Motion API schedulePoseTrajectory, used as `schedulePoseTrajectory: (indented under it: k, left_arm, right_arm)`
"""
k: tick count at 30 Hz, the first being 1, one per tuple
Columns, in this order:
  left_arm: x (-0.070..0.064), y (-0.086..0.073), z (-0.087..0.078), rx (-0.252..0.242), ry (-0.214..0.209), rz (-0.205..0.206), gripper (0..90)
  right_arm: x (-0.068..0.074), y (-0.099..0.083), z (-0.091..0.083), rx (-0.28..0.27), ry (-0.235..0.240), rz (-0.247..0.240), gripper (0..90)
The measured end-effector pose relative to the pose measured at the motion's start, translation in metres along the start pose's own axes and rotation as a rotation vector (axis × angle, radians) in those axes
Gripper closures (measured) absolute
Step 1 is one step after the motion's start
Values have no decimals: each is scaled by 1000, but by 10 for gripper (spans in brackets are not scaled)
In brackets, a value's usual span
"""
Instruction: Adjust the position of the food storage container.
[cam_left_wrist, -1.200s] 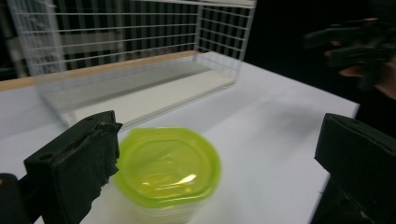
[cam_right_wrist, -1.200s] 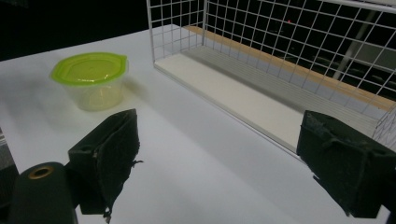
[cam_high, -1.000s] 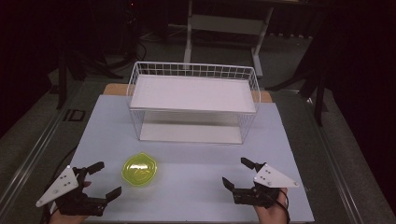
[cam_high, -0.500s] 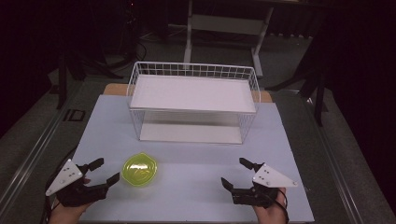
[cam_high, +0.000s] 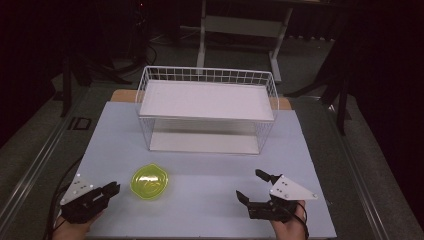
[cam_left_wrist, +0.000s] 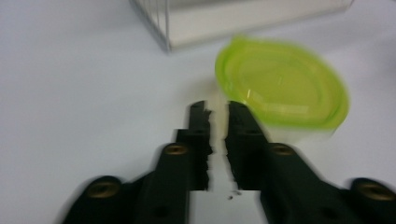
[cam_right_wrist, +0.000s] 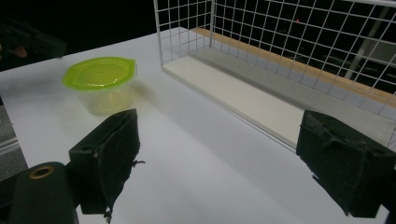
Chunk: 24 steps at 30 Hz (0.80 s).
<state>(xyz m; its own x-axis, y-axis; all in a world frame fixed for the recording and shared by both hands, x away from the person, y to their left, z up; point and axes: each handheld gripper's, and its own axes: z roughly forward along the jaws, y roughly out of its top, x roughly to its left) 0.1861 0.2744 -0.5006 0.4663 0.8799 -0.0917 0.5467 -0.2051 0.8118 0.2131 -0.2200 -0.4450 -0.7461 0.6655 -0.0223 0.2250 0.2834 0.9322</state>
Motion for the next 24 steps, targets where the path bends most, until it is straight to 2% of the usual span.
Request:
schedulePoseTrajectory:
  k: [1, 4, 6, 11, 17, 19, 21, 24]
  left_arm:
    - [0, -2, 3, 22, -14, -1, 876]
    - [-2, -7, 12, 78, -20, 31, 897]
    - [-4, -8, 17, 113, -29, 32, 900]
    - [-9, -7, 27, 163, -69, 5, 900]
    - [-18, -4, 41, 180, -103, 29, 900]
    - [-20, -1, 45, 181, -92, 42, 900]
    - [-19, 1, 49, 177, -84, 30, 900]
    - [-18, 6, 57, 178, -74, 33, 900]
  right_arm:
    - [0, 0, 0, -2, 1, -1, 133]
    - [0, 0, 0, -3, 3, -4, 133]
    - [0, 0, 0, -1, 6, -4, 133]
    - [1, 0, 0, -2, 8, -7, 133]
    - [1, 0, -1, -6, 6, -8, 133]
    - [0, 1, -1, -6, 6, -8, 133]
    - [0, 1, -1, -7, 6, -9, 134]
    - [1, 1, -2, -7, 6, -10, 134]
